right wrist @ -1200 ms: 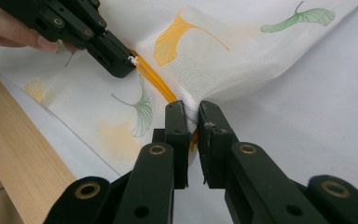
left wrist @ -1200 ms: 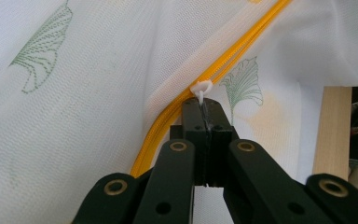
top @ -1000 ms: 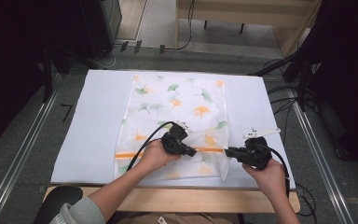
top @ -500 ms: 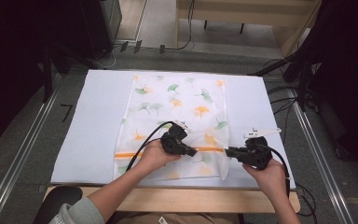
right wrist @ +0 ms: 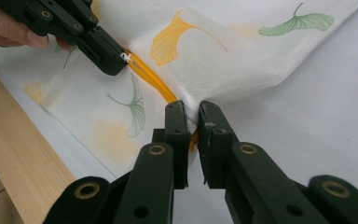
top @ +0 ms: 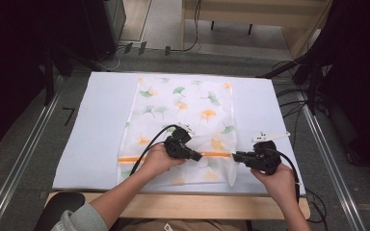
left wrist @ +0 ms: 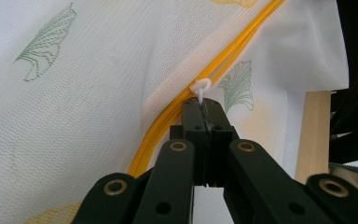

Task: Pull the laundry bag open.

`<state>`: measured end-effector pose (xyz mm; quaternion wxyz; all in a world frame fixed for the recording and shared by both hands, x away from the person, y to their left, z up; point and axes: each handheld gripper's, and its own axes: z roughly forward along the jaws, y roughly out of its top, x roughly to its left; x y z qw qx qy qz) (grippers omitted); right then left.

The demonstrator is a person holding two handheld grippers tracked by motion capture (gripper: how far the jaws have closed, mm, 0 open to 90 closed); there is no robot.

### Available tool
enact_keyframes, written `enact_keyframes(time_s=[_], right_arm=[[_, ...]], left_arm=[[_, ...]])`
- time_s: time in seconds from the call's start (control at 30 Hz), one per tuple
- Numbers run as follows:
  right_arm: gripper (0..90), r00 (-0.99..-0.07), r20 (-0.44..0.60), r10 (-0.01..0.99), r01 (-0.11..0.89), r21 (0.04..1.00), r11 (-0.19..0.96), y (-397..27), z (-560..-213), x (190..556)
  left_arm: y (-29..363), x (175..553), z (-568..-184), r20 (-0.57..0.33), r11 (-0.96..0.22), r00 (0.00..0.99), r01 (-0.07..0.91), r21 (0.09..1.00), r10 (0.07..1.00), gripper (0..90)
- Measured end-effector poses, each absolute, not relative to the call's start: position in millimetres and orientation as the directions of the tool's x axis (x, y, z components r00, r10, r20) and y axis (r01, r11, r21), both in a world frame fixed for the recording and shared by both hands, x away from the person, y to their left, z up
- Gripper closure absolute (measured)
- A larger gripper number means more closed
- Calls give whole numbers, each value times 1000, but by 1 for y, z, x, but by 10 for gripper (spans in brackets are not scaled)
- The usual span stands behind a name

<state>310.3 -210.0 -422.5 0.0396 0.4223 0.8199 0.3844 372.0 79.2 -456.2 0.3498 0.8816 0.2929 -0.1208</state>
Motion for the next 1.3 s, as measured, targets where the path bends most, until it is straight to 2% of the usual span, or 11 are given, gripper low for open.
enact_keyframes(time_s=[0.33, 0.67, 1.3], right_arm=[[847, -638, 254, 727, 663, 662, 350, -212, -423, 310], [845, -631, 247, 735, 668, 654, 354, -214, -424, 313], [846, -632, 246, 735, 668, 654, 356, -215, -424, 313]], left_arm=[[84, 373, -456, -408, -594, 798, 603, 532, 444, 900], [108, 373, -456, -413, -574, 770, 638, 514, 486, 900], [107, 372, -454, -411, -563, 767, 641, 523, 492, 900]])
